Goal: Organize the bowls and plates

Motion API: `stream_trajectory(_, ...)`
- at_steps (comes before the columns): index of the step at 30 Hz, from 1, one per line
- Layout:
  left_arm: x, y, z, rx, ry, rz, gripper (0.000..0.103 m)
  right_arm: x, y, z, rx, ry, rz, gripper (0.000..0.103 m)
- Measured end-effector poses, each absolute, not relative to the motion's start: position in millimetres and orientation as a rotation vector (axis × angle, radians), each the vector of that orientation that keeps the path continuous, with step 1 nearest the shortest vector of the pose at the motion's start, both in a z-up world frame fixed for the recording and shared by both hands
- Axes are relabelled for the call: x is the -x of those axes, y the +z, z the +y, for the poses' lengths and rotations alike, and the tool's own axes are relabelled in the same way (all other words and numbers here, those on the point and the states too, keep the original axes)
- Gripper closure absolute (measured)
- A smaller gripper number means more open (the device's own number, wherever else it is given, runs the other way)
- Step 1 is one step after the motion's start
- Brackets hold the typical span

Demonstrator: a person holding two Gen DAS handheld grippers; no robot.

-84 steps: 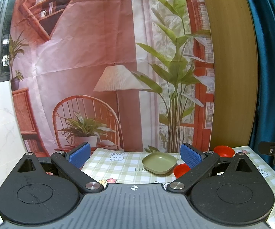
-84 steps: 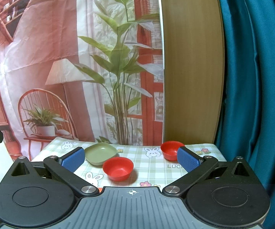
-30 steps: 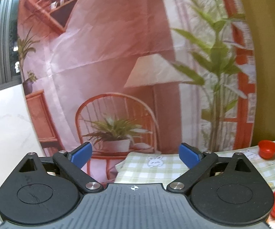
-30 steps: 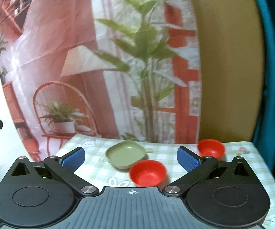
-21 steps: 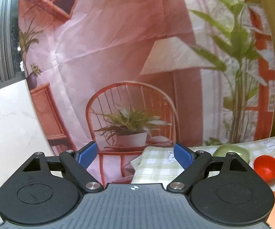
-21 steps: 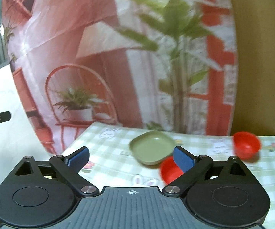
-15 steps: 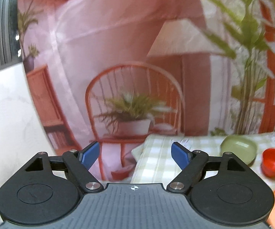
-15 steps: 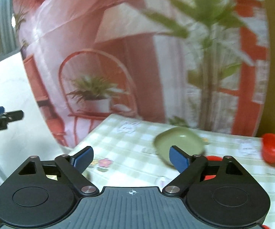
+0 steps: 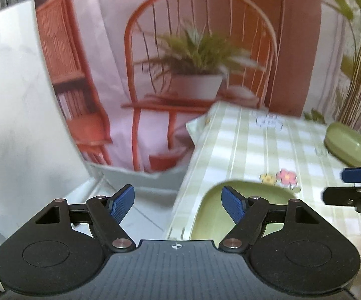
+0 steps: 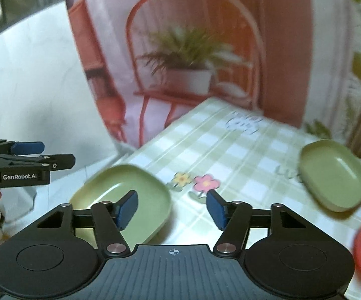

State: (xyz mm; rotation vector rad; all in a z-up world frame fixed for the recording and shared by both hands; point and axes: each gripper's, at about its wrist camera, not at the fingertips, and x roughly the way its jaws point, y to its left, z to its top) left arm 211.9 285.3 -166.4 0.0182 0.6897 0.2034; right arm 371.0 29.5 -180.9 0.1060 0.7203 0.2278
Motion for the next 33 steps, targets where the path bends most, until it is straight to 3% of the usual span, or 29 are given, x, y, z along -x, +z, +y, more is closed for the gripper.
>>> stream_trajectory(4,-210.1,-187.3,290.5,0.001,0.198,0.731,0.025,-380.9,-195.9,39.8,-0.093,0.250,0.754,0.060)
stream_trajectory(10,-208.6,-207.7,289.6,0.050,0.187,0.785,0.035,-389.7,-214.4,41.4,-0.096,0.264,0.787,0.069)
stream_trajectory(15,-203.5,-216.9,287.4,0.090,0.162,0.795,0.074,-386.3,-223.9,43.3,-0.064,0.263,0.799,0.090)
stream_trajectory(18,-200.8,-222.5,283.6,0.084,0.162,0.811,0.086,-383.5,-224.6,38.6,-0.101,0.269,0.803,0.090)
stream_trajectory(33,-179.2,-196.2,244.4,0.051,0.127,0.794,0.088,-336.0,-198.4,-2.1,-0.244,0.229,0.759,0.091)
